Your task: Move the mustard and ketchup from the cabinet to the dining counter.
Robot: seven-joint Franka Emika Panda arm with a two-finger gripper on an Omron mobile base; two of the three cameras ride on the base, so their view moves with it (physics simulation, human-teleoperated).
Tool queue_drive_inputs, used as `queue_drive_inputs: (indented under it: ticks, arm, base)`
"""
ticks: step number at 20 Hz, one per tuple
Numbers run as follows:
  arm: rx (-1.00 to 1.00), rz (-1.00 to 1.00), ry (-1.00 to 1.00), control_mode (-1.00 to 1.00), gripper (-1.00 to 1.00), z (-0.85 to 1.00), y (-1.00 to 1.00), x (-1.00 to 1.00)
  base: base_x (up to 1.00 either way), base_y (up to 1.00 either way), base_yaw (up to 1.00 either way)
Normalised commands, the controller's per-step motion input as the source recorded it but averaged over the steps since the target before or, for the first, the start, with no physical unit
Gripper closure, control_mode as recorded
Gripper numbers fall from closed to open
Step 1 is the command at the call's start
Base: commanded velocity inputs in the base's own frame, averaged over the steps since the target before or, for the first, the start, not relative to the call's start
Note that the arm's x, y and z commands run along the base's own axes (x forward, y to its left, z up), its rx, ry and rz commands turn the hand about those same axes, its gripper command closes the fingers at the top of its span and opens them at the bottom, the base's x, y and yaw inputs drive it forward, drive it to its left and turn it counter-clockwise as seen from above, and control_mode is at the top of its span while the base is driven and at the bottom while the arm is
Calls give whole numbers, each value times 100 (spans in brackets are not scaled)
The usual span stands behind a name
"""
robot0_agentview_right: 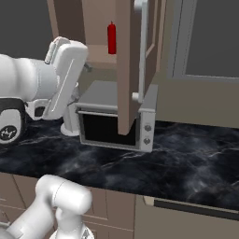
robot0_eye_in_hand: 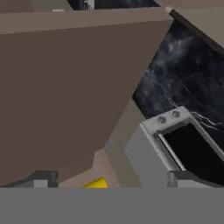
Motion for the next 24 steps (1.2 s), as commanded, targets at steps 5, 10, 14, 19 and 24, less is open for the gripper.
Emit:
queue_drive_inputs:
  ticks: [5, 10, 14, 19, 24]
  arm:
    - [-22, 58, 39, -100, -100, 25, 35, -5]
    - [-45, 53, 17, -100, -100, 14, 33, -3]
    - [-60, 49, 6, -100, -100, 2, 30, 0]
    - [-66, 48, 1, -100, -100, -1, 23, 0]
    - [-51, 35, -7, -100, -100, -3, 2, 15]
  base:
    - [0, 0, 0]
    - [0, 0, 0]
    - [0, 0, 0]
    - [0, 0, 0]
    - [0, 0, 0]
